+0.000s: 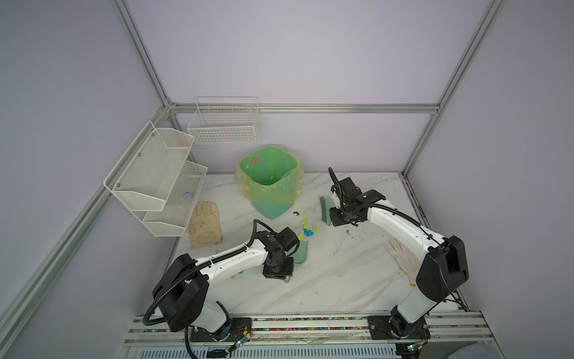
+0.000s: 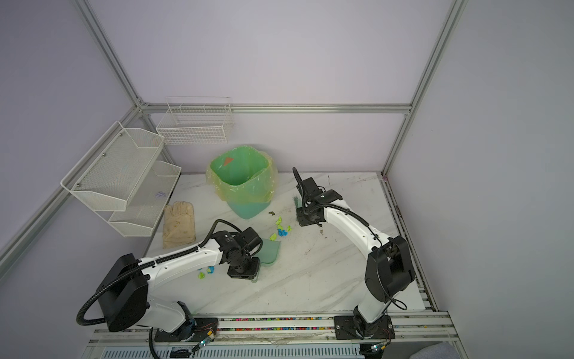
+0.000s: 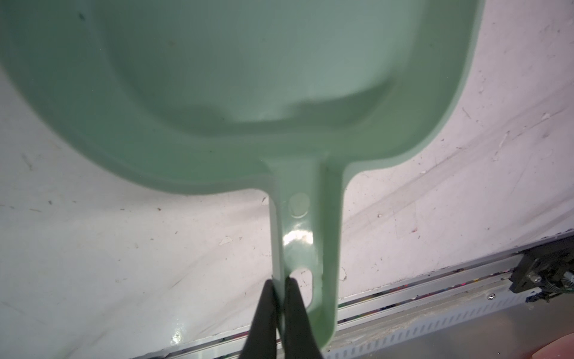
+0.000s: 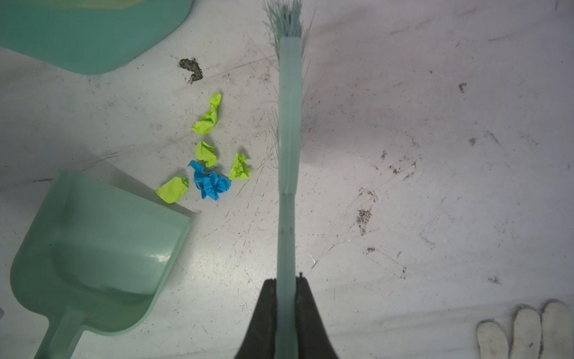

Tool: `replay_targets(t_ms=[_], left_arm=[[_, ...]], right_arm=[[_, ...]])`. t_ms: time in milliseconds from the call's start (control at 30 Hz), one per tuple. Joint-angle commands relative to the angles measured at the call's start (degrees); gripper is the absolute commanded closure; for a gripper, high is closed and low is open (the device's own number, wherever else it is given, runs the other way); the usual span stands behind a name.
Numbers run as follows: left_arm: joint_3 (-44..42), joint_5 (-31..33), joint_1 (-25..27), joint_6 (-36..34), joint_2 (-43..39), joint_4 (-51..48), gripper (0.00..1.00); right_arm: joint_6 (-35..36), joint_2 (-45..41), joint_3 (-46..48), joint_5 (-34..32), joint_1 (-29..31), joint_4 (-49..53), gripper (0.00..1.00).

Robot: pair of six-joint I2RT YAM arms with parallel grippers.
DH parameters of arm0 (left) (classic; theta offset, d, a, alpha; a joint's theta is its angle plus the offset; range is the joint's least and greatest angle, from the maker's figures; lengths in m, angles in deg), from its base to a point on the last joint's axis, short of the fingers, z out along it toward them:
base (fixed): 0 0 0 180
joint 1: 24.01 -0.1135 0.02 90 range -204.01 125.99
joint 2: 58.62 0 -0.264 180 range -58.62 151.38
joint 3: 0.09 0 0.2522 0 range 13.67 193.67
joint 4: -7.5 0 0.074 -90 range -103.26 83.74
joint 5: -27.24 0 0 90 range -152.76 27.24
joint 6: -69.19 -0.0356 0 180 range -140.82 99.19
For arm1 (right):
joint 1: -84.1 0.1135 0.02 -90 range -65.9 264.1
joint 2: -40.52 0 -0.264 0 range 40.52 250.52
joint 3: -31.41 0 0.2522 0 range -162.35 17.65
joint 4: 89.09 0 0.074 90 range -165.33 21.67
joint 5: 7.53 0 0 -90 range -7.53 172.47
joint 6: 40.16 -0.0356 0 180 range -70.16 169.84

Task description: Sweep away the paper scraps from the table

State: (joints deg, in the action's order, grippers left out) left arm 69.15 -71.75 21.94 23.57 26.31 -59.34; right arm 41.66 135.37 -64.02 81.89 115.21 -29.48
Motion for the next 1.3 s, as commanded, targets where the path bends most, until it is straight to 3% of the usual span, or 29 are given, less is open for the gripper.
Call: replay_targets(t_ms=[0,333,700,1267], left_arm=[[-0.8,-0.5,0.4,-1.1,0.1,1.3,1.00],[1.3,0.0,0.2,-2.0,1.5,0.4,1.00],[4.9,0.3,-1.5,-4.0,4.6,-0.5,1.00],[5.6,0.2,-3.4,-5.4,4.0,-2.4,1.00]], right_arm=[[0.7,0.1,0.5,0.3,0.9,-1.7,1.00],[1.9,1.1,1.0,0.8,3.2,-2.6,1.00],[-1.6,0.8,2.2,2.0,7.0,-2.6,1.00],[-8.9,-4.2,5.6,16.5,15.1,-6.4,1.00]])
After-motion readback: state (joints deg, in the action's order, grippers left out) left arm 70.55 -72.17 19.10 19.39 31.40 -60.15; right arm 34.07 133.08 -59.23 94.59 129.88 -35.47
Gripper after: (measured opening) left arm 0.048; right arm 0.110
